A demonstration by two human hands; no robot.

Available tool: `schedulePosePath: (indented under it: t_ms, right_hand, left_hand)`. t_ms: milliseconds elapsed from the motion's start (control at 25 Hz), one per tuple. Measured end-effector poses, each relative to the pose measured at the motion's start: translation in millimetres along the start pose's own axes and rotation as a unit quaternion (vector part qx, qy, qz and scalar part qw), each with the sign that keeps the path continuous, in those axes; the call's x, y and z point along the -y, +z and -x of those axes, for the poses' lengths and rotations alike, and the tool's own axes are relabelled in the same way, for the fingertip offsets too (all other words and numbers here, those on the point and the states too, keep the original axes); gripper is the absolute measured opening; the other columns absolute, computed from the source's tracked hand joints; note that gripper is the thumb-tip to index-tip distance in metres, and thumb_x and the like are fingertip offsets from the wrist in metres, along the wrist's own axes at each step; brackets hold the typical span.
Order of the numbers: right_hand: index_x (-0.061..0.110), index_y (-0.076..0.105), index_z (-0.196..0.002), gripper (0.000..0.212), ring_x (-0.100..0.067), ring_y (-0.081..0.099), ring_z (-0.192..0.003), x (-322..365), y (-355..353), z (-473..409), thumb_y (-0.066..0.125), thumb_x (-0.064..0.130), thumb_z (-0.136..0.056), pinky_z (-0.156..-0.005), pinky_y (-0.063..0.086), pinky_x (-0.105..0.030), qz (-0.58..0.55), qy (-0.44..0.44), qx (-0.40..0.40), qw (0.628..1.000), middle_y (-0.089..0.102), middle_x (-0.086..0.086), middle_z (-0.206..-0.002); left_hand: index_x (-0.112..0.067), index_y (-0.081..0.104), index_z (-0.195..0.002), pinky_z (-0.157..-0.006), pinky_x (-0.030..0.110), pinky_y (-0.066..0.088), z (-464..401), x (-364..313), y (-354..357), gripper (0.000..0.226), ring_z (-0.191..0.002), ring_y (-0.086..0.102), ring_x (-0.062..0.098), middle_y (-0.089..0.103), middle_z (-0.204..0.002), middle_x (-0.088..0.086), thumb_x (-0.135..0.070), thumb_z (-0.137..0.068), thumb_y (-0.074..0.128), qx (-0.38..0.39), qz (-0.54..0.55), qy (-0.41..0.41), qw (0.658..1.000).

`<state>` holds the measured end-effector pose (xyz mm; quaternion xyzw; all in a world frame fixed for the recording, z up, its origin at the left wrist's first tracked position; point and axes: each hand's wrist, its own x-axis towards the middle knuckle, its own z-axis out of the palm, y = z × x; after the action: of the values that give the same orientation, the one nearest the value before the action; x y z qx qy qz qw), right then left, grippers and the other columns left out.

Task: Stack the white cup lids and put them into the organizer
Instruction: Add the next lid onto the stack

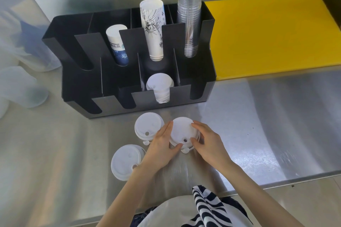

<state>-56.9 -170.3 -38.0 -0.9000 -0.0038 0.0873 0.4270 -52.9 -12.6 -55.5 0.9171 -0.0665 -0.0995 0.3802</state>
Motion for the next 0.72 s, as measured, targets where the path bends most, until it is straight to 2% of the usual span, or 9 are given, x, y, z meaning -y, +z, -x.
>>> schedulePosePath:
  t_ms: [160,360,480,640,720]
  right_hand:
    - [0.015,0.046,-0.125,0.043,-0.017,0.046,-0.122,-3,2,0,0.057,0.015,-0.083,-0.094,0.027,-0.013,0.014,-0.005,-0.002,1.000,0.047,0.000,-0.137]
    - [0.017,0.045,-0.126,0.045,-0.016,0.046,-0.121,-5,2,0,0.057,0.021,-0.083,-0.093,0.028,-0.013,0.037,-0.015,0.001,0.999,0.046,0.002,-0.138]
    - [0.018,0.045,-0.125,0.044,-0.017,0.046,-0.122,-6,1,0,0.058,0.023,-0.083,-0.094,0.028,-0.015,0.044,-0.019,0.006,0.999,0.045,0.002,-0.139]
    - [0.021,0.047,-0.123,0.039,-0.017,0.042,-0.126,-1,-3,-4,0.054,0.024,-0.085,-0.097,0.028,-0.018,0.051,-0.022,-0.001,0.998,0.040,0.002,-0.142]
    - [0.020,0.047,-0.124,0.038,-0.017,0.043,-0.124,6,-6,-10,0.052,0.024,-0.086,-0.096,0.029,-0.017,0.054,-0.036,0.000,0.998,0.041,0.002,-0.141]
  left_hand:
    - [-0.013,0.023,-0.138,-0.097,0.012,0.016,-2,2,1,0.071,-0.135,0.029,0.019,0.031,-0.149,0.005,-0.029,-0.080,0.061,0.002,-0.006,0.005,1.000]
    - [-0.016,0.020,-0.140,-0.108,0.021,0.017,-1,5,1,0.071,-0.138,0.024,0.018,0.026,-0.151,0.003,-0.031,-0.082,0.058,0.012,-0.018,0.002,1.000]
    - [-0.015,0.021,-0.139,-0.107,0.023,0.019,-2,5,0,0.071,-0.137,0.025,0.019,0.028,-0.150,0.003,-0.032,-0.082,0.059,0.012,-0.028,0.009,0.999]
    - [-0.017,0.025,-0.138,-0.098,0.013,0.015,-1,3,-7,0.070,-0.135,0.026,0.019,0.030,-0.148,0.001,-0.028,-0.080,0.061,-0.017,-0.025,0.027,0.999]
    - [-0.017,0.028,-0.137,-0.104,0.020,0.019,1,2,-14,0.067,-0.135,0.027,0.019,0.033,-0.147,0.001,-0.028,-0.080,0.061,-0.044,-0.022,0.026,0.998]
